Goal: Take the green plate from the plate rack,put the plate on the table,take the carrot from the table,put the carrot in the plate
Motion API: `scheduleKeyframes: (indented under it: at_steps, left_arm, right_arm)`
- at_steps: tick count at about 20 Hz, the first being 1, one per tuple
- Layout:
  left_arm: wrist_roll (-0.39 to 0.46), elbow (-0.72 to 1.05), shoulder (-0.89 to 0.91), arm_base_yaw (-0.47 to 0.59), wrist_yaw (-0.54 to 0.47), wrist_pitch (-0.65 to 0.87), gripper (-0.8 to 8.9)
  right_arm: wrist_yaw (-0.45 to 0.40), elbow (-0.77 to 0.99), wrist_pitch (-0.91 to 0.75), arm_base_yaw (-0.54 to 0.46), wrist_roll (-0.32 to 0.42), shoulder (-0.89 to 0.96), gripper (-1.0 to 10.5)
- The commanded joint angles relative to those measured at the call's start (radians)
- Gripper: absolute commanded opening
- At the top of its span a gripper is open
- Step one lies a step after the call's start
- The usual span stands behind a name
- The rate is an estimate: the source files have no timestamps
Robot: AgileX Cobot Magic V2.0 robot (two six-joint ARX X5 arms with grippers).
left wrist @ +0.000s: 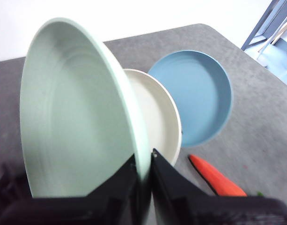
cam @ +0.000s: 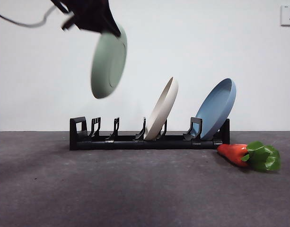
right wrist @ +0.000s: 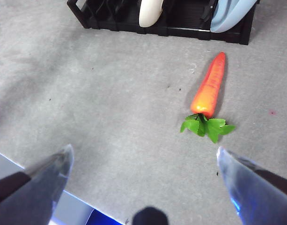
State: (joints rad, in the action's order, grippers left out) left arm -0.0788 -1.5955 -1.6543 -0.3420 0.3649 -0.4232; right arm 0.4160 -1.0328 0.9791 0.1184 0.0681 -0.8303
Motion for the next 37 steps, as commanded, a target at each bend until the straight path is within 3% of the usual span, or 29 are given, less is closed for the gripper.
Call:
scheduleKeyframes:
  at_steps: [1, 4, 7, 13, 21, 29, 32, 33, 34, 36, 37]
  left_arm:
    - [0.074, 0.003, 0.079, -0.031, -0.012, -0.111, -0.08]
    - [0.206, 0.003, 0.167, -0.146, -0.188, -0.291, -0.06]
    - [0.271, 0.004, 0.187, -0.326, -0.366, -0.404, -0.06]
    - [0.332, 0.134, 0.161, -0.604, -0.648, -0.366, -0.06]
    - [0.476, 0.515, 0.058, -0.706, -0.793, 0.04, -0.06]
    - [0.498, 0.53, -0.169, -0.717, -0.838, 0.123, -0.06]
    - [0.469, 0.53, -0.196, -0.718, -0.826, 0.122, 0.12]
    - [0.461, 0.53, -0.196, -0.72, -0.815, 0.122, 0.74]
    - [0.446, 0.53, -0.196, -0.723, -0.805, 0.122, 2.09]
    - [0.42, 0.529, -0.196, -0.723, -0.806, 0.116, 3.83]
    - [0.418, 0.529, -0.196, -0.723, -0.805, 0.113, 3.81]
  right_arm:
    - [-0.002, -0.003, -0.002, 0.002, 0.005, -0.001, 5.6]
    - [-0.002, -0.003, -0.004, 0.002, 0.005, -0.001, 5.6]
    - [-0.002, -0.003, -0.006, 0.002, 0.005, -0.001, 5.6]
    - [0.002, -0.003, -0.006, 0.002, 0.005, -0.001, 5.6]
    - [0.004, -0.003, -0.005, 0.002, 0.004, -0.001, 5.6]
    - [0.004, -0.003, -0.005, 0.002, 0.004, -0.001, 5.6]
    - [0.004, -0.003, -0.005, 0.002, 0.004, -0.001, 5.6]
    - [0.004, -0.003, -0.005, 0.002, 0.004, -0.001, 5.6]
    - [0.004, -0.003, -0.006, 0.002, 0.005, -0.001, 5.6]
    - [0.004, -0.003, -0.005, 0.002, 0.004, -0.001, 5.6]
    - [0.004, -0.003, -0.005, 0.002, 0.004, -0.001, 5.6]
